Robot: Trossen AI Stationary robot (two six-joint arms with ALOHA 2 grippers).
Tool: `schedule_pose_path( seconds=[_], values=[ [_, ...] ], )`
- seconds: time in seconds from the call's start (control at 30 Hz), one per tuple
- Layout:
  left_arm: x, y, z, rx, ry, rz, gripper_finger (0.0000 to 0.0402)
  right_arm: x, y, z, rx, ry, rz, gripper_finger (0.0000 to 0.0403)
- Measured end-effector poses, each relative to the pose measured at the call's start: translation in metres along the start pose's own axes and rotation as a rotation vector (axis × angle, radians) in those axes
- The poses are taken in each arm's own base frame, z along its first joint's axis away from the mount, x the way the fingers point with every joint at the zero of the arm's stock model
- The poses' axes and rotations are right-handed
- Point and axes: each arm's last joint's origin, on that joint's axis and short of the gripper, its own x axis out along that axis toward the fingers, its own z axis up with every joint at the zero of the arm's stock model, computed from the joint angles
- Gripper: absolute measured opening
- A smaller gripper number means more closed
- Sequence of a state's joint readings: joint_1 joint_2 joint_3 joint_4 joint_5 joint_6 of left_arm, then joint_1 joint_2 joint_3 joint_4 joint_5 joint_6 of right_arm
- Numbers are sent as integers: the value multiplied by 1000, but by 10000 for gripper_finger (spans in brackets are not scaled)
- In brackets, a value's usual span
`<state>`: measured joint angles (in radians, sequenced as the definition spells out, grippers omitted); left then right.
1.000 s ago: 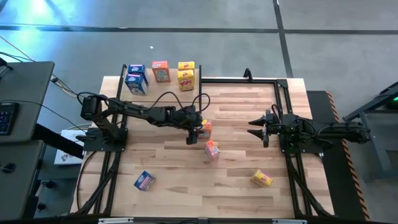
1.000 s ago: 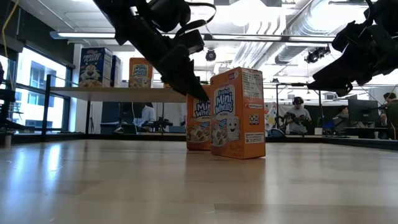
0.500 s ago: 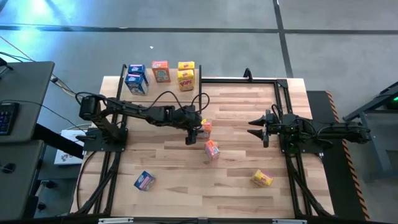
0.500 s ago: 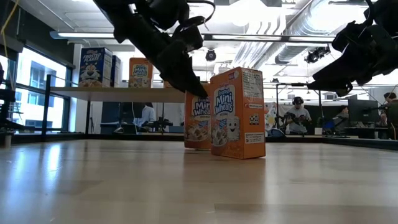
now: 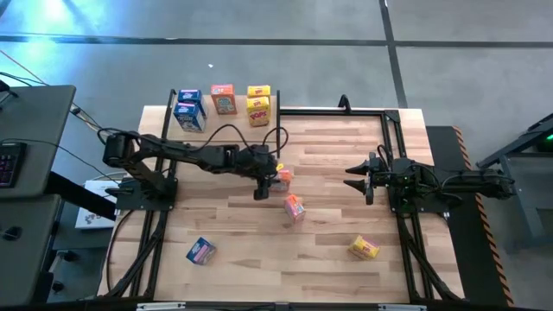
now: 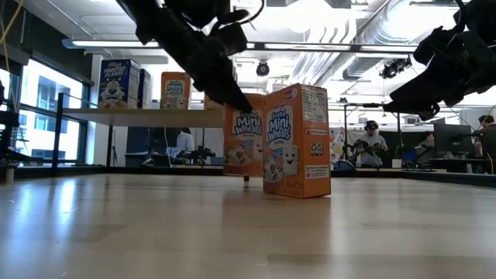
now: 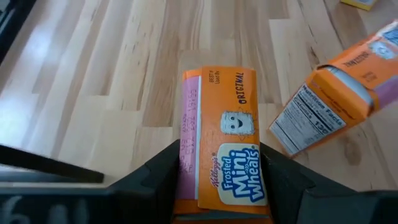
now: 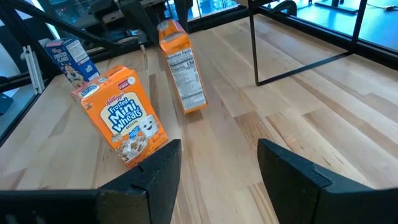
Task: Stack cereal on shelf
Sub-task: Put the top orange cereal box on the shelf aligned with the other orange cereal box
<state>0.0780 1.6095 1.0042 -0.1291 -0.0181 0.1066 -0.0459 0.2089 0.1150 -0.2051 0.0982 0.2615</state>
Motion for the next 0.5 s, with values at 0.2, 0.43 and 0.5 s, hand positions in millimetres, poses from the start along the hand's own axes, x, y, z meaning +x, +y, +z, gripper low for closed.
schedule_pose_path(
  seconds=[0.2, 0.43, 0.5],
  values=[
    [-20, 1, 2, 2, 16, -1, 160, 0, 0, 0, 0, 2, 0, 205],
    [-65, 3, 9, 22, -18, 32, 160, 0, 0, -1, -1, 9, -2, 205],
    [-79, 4, 10, 26, -29, 47, 160, 0, 0, -1, -1, 10, -2, 205]
  ],
)
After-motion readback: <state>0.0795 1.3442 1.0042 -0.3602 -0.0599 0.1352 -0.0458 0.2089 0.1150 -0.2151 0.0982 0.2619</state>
